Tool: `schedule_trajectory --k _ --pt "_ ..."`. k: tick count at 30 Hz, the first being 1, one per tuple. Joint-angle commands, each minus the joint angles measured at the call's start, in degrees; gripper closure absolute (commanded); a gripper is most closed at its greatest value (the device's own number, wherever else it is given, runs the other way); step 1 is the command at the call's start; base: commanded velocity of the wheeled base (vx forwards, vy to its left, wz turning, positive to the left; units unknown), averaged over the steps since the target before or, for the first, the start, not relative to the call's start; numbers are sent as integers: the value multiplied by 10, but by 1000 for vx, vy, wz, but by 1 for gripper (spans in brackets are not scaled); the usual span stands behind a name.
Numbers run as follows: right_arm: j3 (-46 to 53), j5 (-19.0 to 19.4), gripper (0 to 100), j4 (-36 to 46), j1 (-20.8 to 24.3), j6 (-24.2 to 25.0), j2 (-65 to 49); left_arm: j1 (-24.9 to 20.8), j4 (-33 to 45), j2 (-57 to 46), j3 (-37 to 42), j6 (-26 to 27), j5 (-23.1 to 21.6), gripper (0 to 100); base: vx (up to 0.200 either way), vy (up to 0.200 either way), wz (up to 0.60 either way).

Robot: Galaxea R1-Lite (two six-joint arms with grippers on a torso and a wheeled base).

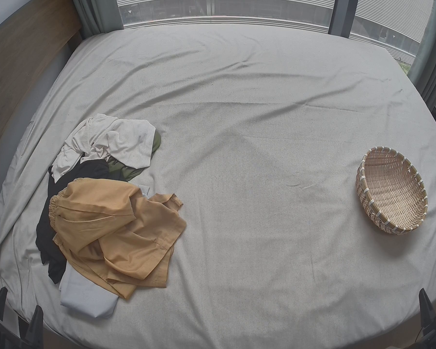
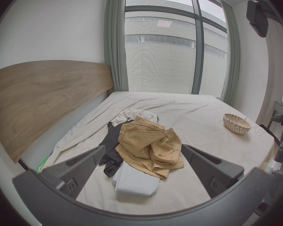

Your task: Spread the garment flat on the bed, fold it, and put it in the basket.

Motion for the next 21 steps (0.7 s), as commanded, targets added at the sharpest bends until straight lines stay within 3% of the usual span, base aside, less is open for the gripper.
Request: schedule_trajectory --k 1,21 --pt "9 0 0 0 0 0 -9 0 0 -8 10 0 -1 0 0 0 0" --pt "9 0 0 0 0 0 -9 0 0 -8 10 15 -9 0 0 0 0"
